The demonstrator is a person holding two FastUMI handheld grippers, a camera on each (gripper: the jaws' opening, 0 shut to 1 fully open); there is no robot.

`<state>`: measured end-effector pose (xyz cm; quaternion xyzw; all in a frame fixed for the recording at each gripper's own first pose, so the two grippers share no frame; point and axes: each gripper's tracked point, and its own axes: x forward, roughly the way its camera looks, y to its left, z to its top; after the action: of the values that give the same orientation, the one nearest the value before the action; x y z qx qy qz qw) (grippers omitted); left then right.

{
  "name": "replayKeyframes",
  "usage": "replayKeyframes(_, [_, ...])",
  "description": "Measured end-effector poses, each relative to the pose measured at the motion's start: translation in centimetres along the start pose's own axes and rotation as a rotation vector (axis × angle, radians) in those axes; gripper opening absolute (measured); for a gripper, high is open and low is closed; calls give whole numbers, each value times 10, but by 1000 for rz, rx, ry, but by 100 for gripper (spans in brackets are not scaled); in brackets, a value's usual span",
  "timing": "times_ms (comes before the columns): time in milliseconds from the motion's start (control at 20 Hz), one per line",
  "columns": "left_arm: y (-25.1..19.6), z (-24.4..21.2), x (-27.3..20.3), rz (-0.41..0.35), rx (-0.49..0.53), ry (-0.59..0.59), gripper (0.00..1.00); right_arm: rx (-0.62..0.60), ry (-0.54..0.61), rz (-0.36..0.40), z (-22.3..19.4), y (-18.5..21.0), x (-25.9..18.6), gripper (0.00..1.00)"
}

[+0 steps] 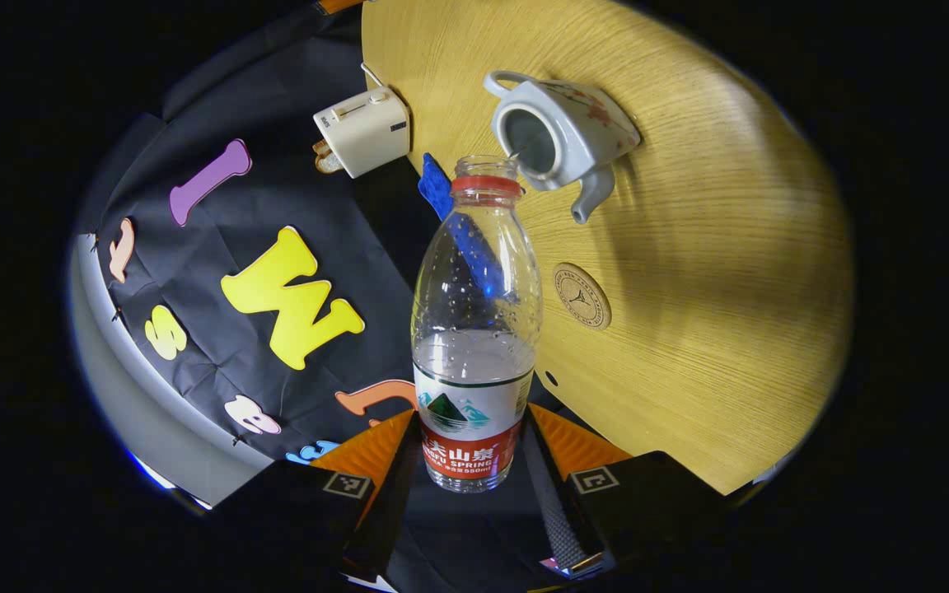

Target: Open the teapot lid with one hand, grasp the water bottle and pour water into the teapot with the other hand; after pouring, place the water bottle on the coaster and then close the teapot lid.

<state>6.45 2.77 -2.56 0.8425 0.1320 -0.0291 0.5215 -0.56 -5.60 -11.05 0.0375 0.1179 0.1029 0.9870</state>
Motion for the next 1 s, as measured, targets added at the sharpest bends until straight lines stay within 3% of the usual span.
replayKeyframes(700, [3,-2,0,32,-26,1,73,4,-5,-6,2,-4,-1,0])
replayKeyframes(900, [2,-10,3,66,-96,3,72,2,-5,-13,3,-4,-3,0])
replayKeyframes(1000, [-3,-11,3,67,-194,-22,72,1,-5,-19,5,-4,-4,0])
